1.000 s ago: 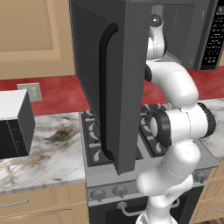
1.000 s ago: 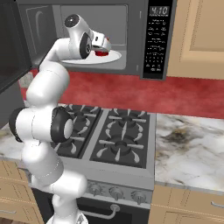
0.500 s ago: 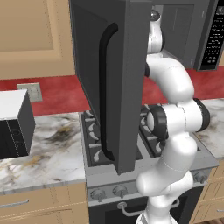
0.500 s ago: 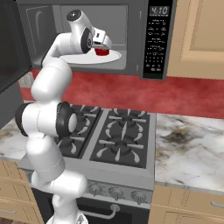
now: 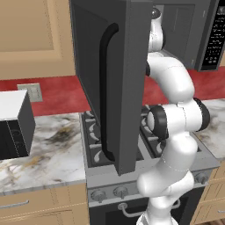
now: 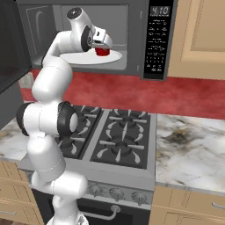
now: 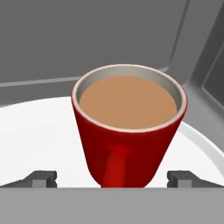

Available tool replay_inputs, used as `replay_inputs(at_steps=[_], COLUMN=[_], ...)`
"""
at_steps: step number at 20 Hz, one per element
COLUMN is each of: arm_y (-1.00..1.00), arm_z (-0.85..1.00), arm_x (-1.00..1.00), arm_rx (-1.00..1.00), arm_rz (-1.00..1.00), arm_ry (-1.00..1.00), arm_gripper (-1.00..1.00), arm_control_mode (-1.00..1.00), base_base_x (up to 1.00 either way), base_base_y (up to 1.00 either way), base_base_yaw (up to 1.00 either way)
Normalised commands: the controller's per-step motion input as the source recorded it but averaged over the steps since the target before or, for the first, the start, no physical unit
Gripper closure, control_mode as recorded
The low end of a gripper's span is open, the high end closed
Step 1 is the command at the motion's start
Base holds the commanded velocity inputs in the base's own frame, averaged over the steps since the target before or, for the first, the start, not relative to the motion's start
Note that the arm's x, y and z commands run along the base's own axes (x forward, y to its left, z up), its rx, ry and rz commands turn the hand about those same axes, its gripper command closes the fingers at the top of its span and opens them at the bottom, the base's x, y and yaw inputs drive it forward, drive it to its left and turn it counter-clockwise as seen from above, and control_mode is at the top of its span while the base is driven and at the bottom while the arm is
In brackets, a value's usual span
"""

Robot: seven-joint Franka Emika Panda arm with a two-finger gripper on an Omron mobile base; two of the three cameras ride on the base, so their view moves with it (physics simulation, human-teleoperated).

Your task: Pick the cup of tea, navigate to the dining table, and place it on the saucer.

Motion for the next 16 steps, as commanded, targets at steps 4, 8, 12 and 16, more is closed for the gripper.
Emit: replay_inputs(at_steps=[4,8,12,16], arm_y=[0.0,0.0,0.0,0.0], arm_z=[-0.02,0.0,0.0,0.0], arm_x=[0.0,0.0,0.0,0.0], arm_rx=[0.0,0.0,0.0,0.0], arm_rz=[0.0,0.0,0.0,0.0], arm_ry=[-0.04,-0.01,0.0,0.0], arm_gripper=[1.0,1.0,1.0,1.0], arm_control_mode=[-1.0,-1.0,-1.0,-1.0], base_base_x=[0.0,0.0,0.0,0.0], base_base_y=[0.0,0.0,0.0,0.0], base_base_yaw=[0.0,0.0,0.0,0.0])
